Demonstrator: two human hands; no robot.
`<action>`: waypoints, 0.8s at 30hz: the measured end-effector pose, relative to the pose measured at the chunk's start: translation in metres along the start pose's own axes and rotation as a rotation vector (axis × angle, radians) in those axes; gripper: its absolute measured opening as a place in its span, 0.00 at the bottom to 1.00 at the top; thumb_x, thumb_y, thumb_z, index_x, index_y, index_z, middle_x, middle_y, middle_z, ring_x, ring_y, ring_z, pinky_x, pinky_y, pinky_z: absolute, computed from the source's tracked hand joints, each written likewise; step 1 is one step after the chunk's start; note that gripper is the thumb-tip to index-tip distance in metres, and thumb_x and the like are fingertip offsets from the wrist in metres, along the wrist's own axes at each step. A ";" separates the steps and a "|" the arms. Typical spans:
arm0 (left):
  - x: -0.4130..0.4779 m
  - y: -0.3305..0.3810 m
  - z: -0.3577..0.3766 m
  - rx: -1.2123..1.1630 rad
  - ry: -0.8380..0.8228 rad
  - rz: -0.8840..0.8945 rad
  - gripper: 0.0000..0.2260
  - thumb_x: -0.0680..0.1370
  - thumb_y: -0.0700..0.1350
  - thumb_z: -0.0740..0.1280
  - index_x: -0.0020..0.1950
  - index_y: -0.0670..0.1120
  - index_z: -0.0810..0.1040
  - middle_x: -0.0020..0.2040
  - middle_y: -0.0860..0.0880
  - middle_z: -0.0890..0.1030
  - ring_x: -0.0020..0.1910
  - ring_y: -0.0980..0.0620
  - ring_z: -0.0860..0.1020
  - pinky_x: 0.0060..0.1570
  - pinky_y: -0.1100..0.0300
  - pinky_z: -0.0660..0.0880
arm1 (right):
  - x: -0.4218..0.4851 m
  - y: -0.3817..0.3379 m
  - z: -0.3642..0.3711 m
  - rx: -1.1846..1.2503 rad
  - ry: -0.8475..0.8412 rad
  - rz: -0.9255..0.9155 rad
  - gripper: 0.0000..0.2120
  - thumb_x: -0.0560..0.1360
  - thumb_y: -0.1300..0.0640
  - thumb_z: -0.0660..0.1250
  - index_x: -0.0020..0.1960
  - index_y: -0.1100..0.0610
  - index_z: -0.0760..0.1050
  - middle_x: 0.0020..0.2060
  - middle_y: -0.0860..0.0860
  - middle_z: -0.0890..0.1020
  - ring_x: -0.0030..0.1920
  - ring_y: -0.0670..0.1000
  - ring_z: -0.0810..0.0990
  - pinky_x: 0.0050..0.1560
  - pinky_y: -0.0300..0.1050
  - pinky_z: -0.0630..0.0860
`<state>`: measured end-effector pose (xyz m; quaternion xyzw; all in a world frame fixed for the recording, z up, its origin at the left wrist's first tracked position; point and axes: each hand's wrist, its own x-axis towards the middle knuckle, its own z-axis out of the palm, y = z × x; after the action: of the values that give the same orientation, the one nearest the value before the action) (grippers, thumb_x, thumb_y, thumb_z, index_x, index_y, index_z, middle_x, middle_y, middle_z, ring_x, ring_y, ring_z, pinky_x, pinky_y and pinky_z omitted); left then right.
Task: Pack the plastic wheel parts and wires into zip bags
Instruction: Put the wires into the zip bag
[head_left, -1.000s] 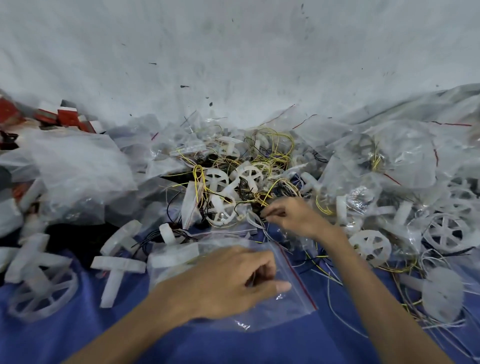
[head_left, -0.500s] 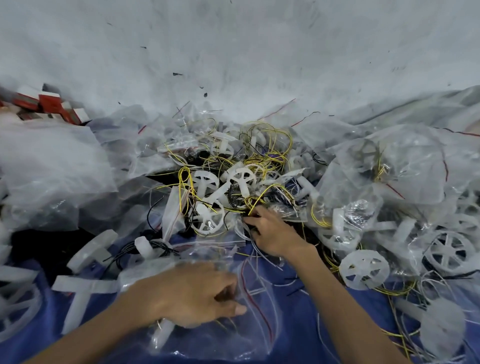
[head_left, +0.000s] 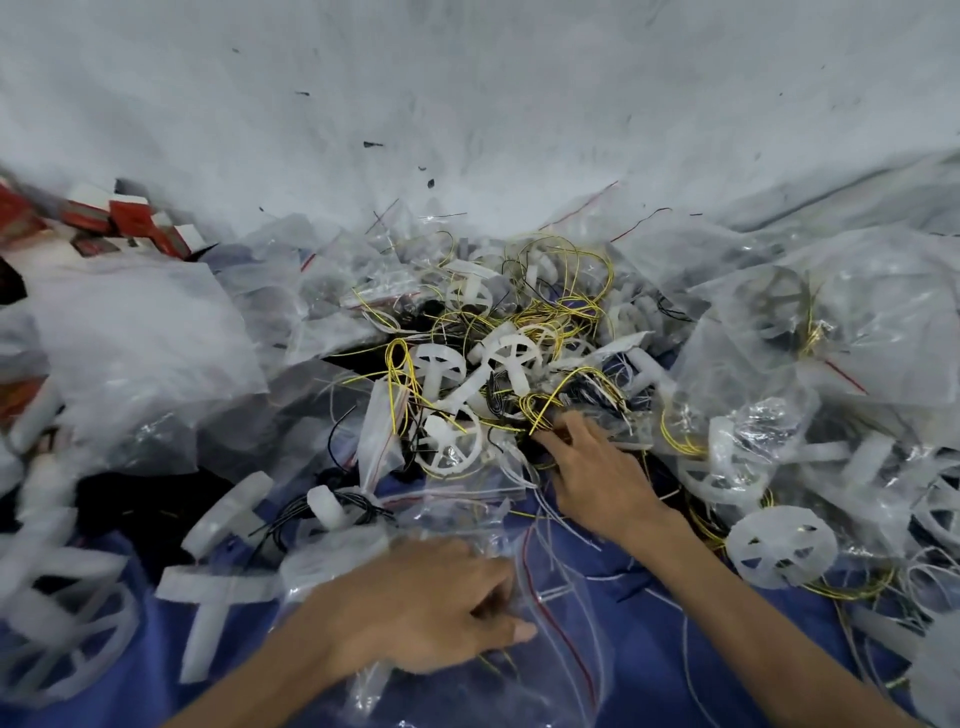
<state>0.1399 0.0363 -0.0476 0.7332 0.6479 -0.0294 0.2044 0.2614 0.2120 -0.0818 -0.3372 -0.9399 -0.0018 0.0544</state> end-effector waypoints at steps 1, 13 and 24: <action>0.000 0.000 0.000 -0.011 0.003 0.001 0.15 0.77 0.66 0.55 0.44 0.55 0.66 0.43 0.54 0.73 0.43 0.54 0.71 0.47 0.56 0.66 | 0.002 -0.003 0.001 -0.025 0.016 0.010 0.20 0.76 0.57 0.61 0.68 0.51 0.65 0.60 0.52 0.62 0.63 0.54 0.64 0.48 0.48 0.77; -0.002 0.002 -0.002 -0.070 -0.050 -0.017 0.16 0.77 0.65 0.56 0.50 0.54 0.71 0.42 0.55 0.74 0.38 0.60 0.72 0.37 0.60 0.67 | 0.007 -0.011 0.009 0.012 0.096 0.036 0.20 0.77 0.57 0.61 0.67 0.52 0.60 0.59 0.54 0.63 0.61 0.59 0.69 0.46 0.56 0.78; -0.001 0.004 -0.004 -0.030 -0.039 -0.039 0.15 0.77 0.65 0.56 0.49 0.54 0.71 0.41 0.57 0.71 0.41 0.57 0.71 0.41 0.58 0.66 | 0.017 -0.019 0.006 0.277 0.154 0.048 0.21 0.78 0.55 0.60 0.70 0.54 0.63 0.64 0.55 0.63 0.60 0.59 0.72 0.54 0.55 0.73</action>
<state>0.1426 0.0366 -0.0423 0.7166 0.6583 -0.0381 0.2272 0.2358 0.2080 -0.0855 -0.3477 -0.9159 0.1031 0.1721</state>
